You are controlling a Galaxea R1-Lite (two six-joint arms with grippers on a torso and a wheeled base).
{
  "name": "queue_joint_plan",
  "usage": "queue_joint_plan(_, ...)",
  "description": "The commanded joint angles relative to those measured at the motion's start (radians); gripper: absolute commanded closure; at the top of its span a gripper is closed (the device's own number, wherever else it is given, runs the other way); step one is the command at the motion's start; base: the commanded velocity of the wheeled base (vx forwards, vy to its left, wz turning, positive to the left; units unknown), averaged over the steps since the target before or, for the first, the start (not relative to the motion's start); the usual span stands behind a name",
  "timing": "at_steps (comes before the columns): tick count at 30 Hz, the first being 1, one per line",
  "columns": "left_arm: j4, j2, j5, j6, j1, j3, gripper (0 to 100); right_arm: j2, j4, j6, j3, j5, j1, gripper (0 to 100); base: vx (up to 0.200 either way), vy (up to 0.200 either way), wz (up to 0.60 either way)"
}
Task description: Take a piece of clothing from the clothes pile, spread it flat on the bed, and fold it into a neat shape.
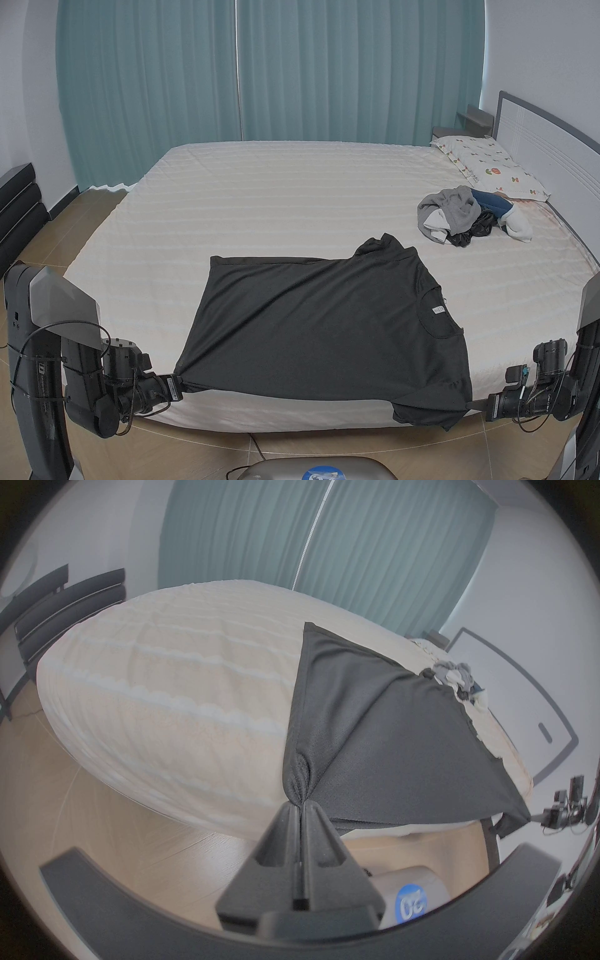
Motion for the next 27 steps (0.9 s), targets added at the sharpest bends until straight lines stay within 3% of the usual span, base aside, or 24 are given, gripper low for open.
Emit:
queue_joint_plan(1, 0.001, 0.004, -0.009, 0.044, 0.001, 0.045, 100, -0.029, 0.047, -0.032, 0.018, 0.000, -0.014, 100, 0.000, 0.000, 0.00)
queue_joint_plan(7, 0.001, 0.002, -0.014, 0.097, 0.000, 0.090, 100, -0.063, 0.105, -0.070, 0.018, 0.000, -0.025, 100, 0.000, 0.000, 0.00)
queue_joint_plan(18, -0.001, -0.029, -0.064, 0.082, -0.010, 0.103, 100, -0.084, 0.084, -0.061, 0.008, 0.003, -0.028, 100, 0.000, 0.000, 0.00)
queue_joint_plan(21, -0.001, -0.032, -0.063, -0.011, -0.008, 0.045, 100, -0.091, 0.072, -0.024, -0.028, 0.011, -0.030, 100, 0.000, 0.000, 0.00)
queue_joint_plan(27, 0.001, -0.079, -0.060, -0.214, -0.013, -0.045, 100, -0.114, 0.009, 0.197, -0.117, 0.012, -0.022, 100, 0.000, 0.000, 0.00)
